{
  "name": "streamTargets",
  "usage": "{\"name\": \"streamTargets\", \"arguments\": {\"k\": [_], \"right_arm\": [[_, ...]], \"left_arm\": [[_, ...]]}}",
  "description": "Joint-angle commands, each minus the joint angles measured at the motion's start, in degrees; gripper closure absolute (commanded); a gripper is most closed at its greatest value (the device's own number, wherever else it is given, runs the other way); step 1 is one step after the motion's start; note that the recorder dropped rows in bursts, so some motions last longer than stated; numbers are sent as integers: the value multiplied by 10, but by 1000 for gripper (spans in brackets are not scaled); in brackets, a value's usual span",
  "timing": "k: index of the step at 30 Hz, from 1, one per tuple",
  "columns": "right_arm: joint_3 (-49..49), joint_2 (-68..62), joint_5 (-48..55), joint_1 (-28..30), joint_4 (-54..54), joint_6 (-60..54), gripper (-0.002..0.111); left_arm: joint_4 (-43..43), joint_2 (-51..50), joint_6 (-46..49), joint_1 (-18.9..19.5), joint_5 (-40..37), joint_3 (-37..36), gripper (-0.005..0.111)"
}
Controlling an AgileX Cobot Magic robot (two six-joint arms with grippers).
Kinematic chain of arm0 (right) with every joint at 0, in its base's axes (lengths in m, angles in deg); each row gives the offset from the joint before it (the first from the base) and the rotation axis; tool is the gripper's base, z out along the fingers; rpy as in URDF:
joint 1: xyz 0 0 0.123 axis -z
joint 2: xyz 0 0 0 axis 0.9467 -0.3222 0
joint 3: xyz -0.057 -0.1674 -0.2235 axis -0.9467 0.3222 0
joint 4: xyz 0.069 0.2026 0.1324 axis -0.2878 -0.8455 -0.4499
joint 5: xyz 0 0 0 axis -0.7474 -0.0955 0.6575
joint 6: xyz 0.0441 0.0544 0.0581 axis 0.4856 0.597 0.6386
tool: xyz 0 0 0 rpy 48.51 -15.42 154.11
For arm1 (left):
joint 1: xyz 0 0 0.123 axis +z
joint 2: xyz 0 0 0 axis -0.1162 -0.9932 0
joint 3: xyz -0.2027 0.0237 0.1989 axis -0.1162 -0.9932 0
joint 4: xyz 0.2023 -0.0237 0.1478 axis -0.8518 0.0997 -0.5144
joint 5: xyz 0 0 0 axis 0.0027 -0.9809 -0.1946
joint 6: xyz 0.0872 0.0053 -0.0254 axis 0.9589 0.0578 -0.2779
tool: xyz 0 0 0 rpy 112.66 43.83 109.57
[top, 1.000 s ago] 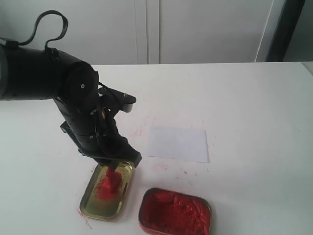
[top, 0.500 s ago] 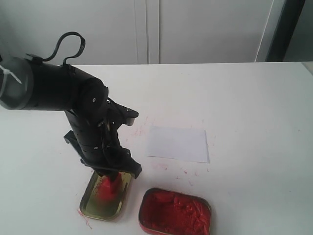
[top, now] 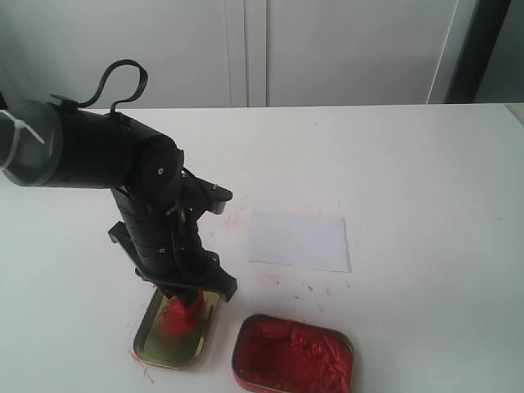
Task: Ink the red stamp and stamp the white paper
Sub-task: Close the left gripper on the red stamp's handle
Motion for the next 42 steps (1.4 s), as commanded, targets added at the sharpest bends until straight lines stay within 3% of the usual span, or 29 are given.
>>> {"name": "streamTargets", "arguments": {"k": [1,18,21,28,42], "right_arm": [[3,3,-8,4,0,2,108],[3,3,-8,4,0,2,108],[3,3,-8,4,0,2,108],[3,3,-8,4,0,2,108],[3,3,-8,4,0,2,108]], "left_arm": [[4,0,-2,-3,1,2,72],[8,-10,-3,-3,9,2,72],[8,-18,-3,-3,3,2,77],[8,-16,-1,-3,-6,2,107],[8,-16,-1,-3,-16,2,107]]}}
